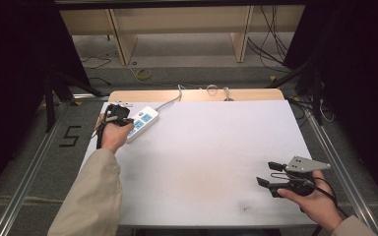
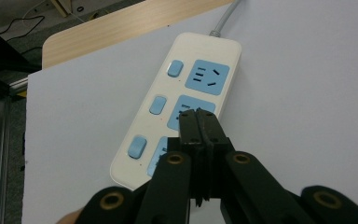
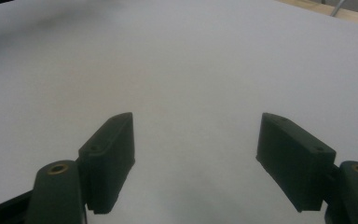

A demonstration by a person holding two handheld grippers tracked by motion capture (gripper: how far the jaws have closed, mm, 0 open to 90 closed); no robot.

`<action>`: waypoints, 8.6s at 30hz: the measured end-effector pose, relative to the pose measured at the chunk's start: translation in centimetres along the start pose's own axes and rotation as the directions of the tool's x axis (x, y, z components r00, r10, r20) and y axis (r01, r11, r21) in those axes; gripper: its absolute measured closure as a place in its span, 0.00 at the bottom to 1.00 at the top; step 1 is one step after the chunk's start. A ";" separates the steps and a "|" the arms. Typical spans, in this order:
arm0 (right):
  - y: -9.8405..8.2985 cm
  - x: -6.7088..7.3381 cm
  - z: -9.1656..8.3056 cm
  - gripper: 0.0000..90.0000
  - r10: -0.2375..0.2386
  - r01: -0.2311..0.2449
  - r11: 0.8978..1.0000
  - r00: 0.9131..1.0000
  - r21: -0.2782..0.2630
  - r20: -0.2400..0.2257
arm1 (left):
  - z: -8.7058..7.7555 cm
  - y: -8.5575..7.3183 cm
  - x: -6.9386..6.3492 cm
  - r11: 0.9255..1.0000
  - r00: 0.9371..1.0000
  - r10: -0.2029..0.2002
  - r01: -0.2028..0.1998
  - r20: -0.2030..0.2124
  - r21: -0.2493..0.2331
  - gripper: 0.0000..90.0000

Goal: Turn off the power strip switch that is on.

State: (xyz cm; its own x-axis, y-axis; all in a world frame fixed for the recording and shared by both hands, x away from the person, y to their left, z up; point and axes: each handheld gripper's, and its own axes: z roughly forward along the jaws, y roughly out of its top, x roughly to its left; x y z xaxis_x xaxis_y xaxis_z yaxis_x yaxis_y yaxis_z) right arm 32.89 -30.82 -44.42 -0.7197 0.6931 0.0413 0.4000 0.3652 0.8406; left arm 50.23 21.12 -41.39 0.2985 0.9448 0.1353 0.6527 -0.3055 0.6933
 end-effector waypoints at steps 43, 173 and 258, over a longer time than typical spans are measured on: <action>-0.1 -0.2 0.0 0.31 0.012 -0.012 1.000 1.000 0.003 -0.006 | 5.1 1.4 2.2 0.999 1.000 -0.011 0.011 -0.016 0.034 1.00; -0.1 -0.1 -0.1 0.31 0.004 -0.003 1.000 0.999 0.018 -0.032 | 8.3 2.6 1.7 0.985 0.998 0.031 -0.020 -0.063 0.171 1.00; 0.0 -0.1 -0.3 0.31 0.007 -0.007 1.000 1.000 0.008 -0.030 | 8.3 2.7 1.5 0.984 0.996 0.030 -0.016 -0.081 0.176 1.00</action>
State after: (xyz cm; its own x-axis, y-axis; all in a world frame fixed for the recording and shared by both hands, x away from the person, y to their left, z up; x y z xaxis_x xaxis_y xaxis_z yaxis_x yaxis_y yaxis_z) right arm 32.78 -31.04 -44.27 -0.7336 0.6766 0.0631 0.4089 0.3653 0.8362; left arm 58.22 20.71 -45.21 0.2606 0.9416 0.2134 0.7605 -0.3364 0.5553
